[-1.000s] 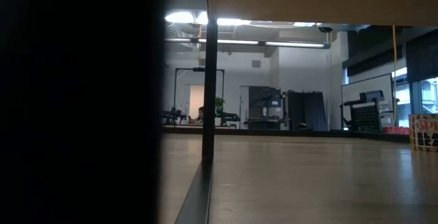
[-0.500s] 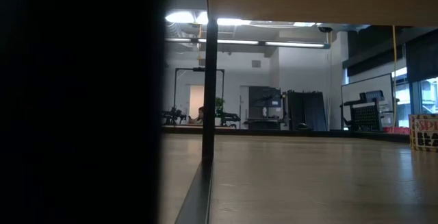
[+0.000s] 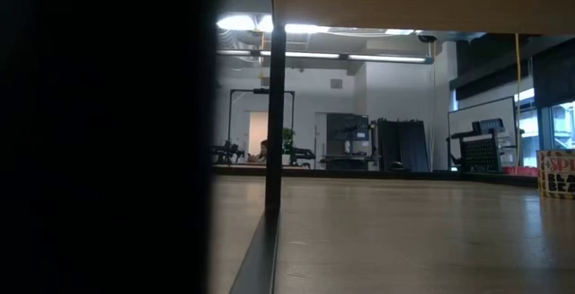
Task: Pick and place cans onto a shelf
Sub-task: Put the canned meatballs on the shelf, then put the canned beans on the shelf
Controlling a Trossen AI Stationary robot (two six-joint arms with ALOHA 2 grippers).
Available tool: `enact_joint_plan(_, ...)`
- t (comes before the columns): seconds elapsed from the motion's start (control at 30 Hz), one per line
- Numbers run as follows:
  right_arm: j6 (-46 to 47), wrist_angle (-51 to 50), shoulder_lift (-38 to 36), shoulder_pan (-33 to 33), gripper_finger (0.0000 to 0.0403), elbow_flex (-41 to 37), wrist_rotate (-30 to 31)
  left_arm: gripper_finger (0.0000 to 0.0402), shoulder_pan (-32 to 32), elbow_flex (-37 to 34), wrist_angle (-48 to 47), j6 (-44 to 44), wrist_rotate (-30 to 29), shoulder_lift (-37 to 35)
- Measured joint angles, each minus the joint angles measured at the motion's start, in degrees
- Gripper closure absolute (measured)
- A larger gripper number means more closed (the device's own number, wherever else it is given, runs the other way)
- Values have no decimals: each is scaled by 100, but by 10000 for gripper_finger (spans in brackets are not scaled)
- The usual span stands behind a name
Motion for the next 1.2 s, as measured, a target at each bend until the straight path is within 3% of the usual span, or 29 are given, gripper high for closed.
enact_joint_plan(0.57, -101, 0, 0, 0, 344, 0, 3, 345, 17, 0, -12, 133, -105, -28)
enact_joint_plan(0.9, -65, 0, -210, 0, 344, 0, 50, 345, 32, 7, 29, 176, -1237, -817)
enact_joint_plan(1.2, 829, -1, -938, -28, 344, -539, 154, 345, 179, 11, -79, 187, -2295, -1579)
